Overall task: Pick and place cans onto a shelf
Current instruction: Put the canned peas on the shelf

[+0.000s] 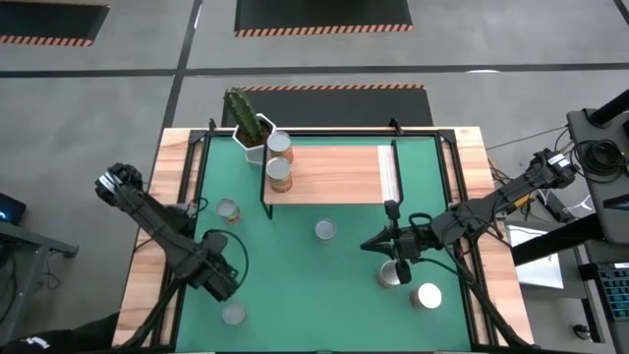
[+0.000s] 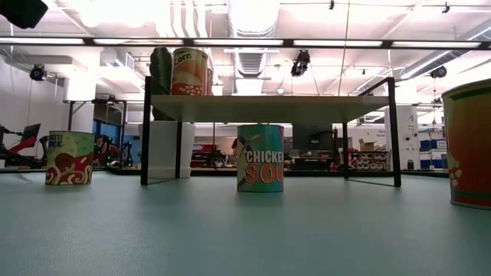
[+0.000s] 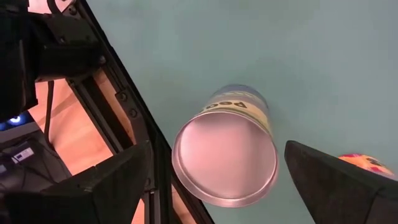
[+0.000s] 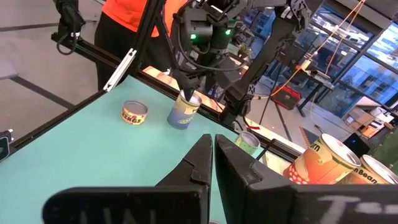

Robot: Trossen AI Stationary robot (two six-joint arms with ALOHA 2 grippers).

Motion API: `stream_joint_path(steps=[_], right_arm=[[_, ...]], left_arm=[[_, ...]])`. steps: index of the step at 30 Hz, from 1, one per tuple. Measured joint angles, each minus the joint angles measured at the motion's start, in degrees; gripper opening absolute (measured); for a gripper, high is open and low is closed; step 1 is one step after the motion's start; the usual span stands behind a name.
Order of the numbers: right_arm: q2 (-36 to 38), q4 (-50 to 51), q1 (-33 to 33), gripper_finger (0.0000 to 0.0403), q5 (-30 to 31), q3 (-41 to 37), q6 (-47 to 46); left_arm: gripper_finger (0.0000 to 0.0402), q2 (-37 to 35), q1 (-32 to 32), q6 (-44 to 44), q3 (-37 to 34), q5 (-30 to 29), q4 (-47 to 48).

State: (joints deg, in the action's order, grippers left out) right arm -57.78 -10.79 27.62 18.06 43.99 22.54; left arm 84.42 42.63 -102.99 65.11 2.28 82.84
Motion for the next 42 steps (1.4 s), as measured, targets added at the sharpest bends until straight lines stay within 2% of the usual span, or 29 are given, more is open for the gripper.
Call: stream_joint_path(steps=[16,24,35,42], right_arm=[[0.0,0.0,0.0,0.0009,0.0,0.0,0.0],[0.0,0.1,0.0,0.0009,0.0,0.0,0.0],[0.0,0.3,0.0,0.0009,0.0,0.0,0.0],[0.0,0.3,0.0,0.0009,0.0,0.0,0.0]], left_arm=[[0.0349,0.0,2.6,-1.3,-0.2,-1.9,-0.6],[0.0349,-0.1,2.7,-4.0,-4.4,-0.3,-3.3],[0.0349,-0.1,3.2,-4.0,-5.1,-0.3,-3.5],[0.0347,-0.1,3.7,-4.0,-7.1,-0.6,-8.6]])
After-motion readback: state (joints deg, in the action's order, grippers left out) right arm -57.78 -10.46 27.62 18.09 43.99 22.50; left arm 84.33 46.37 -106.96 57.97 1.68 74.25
